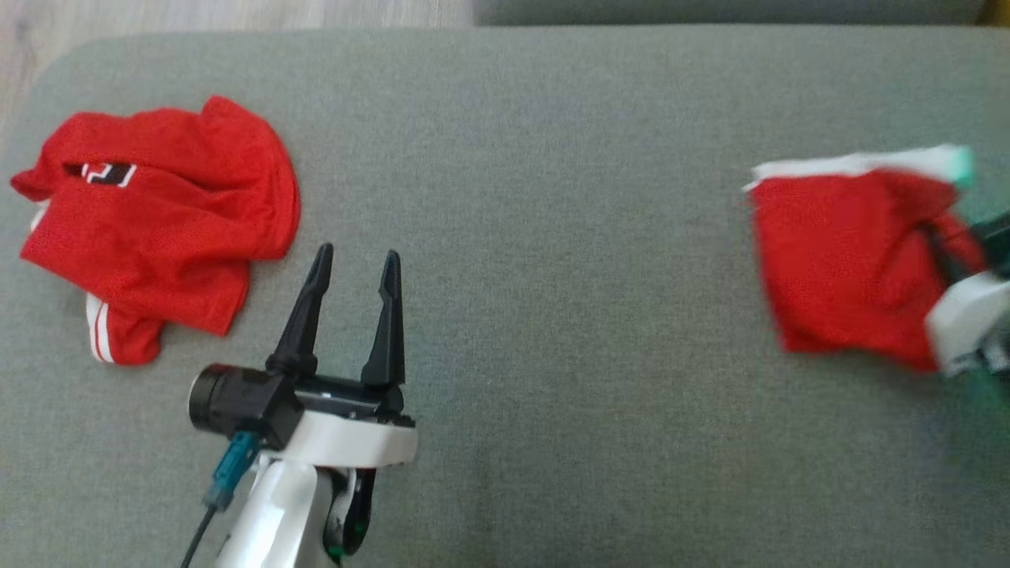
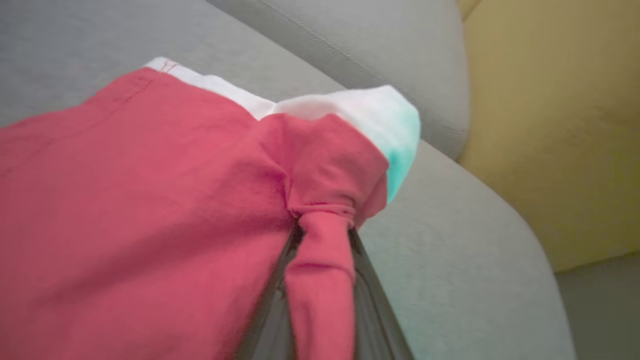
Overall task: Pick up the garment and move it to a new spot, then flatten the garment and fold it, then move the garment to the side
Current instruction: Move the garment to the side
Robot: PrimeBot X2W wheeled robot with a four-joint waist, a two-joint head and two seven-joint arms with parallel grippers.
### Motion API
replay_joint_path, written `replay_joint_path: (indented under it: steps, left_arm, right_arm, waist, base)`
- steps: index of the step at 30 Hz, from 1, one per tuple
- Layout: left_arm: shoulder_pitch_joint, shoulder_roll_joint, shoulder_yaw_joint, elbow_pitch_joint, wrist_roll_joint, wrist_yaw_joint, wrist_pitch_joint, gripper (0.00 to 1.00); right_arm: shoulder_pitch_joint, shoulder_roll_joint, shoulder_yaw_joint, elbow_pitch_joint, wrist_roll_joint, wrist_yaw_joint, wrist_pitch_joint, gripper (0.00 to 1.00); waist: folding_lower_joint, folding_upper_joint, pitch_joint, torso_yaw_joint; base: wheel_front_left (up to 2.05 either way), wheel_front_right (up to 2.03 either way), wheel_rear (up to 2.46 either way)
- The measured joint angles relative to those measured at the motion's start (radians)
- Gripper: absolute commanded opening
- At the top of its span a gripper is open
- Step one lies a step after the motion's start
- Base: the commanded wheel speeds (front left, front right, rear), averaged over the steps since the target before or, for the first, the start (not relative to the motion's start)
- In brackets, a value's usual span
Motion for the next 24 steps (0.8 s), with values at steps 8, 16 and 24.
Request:
replay_joint_path:
  steps: [8,16,24]
  left_arm:
    - [-0.060,0.000,-0.023,-0.003,0.000,-0.006,0.000,1.00]
    - [-0.067,-0.001,-0.030,-0.003,-0.002,-0.004,0.000,1.00]
    - [-0.084,-0.001,-0.032,-0.003,-0.010,0.001,0.000,1.00]
  right_arm:
    - [-0.098,-0.174,-0.053,0.060,0.037,0.000,0.024,0.00]
    - [-0.124,-0.216,-0.154,0.137,0.031,0.000,0.024,0.00]
    - [-0.152,-0.218,-0.210,0.168,-0.016,0.000,0.014,0.00]
  waist:
    - [0.0001,0.0000,0.091,0.011]
    - [0.0000,0.0000,0.118,0.021]
    - [0.0000,0.0000,0.130,0.020]
  base:
    - [0.00,0.00,0.00]
    - [0.00,0.00,0.00]
    - [0.00,0.00,0.00]
